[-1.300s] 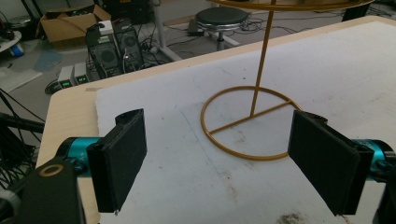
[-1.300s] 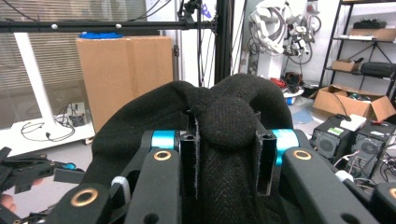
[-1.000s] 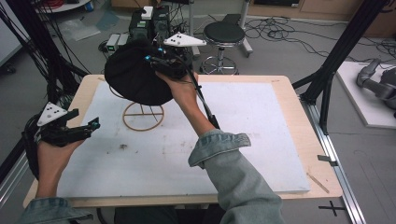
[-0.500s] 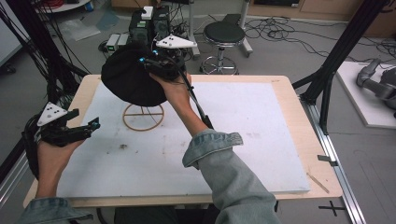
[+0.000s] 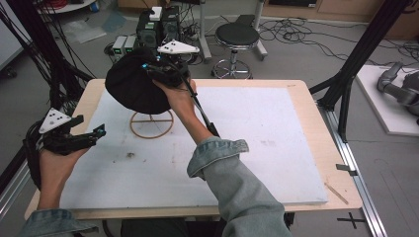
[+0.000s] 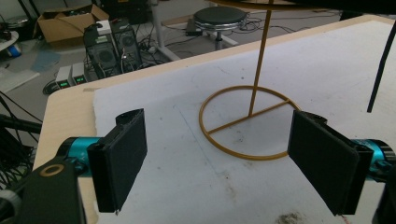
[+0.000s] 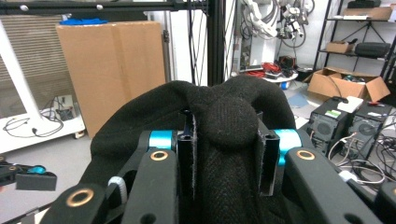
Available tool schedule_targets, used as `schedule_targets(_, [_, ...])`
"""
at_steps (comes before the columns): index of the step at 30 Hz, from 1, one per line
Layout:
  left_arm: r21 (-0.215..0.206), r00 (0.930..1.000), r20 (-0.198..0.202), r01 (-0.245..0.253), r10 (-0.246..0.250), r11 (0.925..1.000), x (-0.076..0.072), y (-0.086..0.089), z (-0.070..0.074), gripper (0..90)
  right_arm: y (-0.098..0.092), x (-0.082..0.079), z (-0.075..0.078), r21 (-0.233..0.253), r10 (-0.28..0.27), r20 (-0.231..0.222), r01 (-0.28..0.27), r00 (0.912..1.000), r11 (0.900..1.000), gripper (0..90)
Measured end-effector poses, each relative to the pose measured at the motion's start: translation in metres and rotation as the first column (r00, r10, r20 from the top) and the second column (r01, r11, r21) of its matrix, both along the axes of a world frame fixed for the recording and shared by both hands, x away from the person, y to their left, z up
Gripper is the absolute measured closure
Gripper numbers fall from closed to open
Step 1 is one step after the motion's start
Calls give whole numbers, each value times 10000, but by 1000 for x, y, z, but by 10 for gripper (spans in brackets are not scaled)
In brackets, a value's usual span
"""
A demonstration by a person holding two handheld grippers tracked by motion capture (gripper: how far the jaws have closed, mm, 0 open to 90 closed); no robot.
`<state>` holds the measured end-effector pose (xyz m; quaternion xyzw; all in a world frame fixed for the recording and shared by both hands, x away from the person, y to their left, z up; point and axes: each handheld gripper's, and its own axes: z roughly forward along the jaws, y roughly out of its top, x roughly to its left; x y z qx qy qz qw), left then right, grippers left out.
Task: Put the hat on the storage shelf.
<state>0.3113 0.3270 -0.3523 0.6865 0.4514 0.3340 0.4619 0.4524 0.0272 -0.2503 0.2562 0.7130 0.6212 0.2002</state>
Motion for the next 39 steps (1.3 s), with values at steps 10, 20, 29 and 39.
schedule_targets(10, [12,10000,-22,37,-37,10000,0,-1,0,202,7,2,-4,-157,-173,-38,172,9998,9997,660])
schedule_targets(20, [23,10000,-44,33,-33,10000,0,-1,0,201,8,8,-9,-52,-61,-418,59,9991,10000,547])
schedule_targets(29, [1,10000,-20,25,-25,10000,0,-2,0,201,7,10,-10,-105,-56,-617,50,9981,9999,440])
schedule_targets(39, [30,10000,-18,83,-83,10000,0,-2,0,201,3,11,-8,-7,-96,-827,96,9965,10000,331])
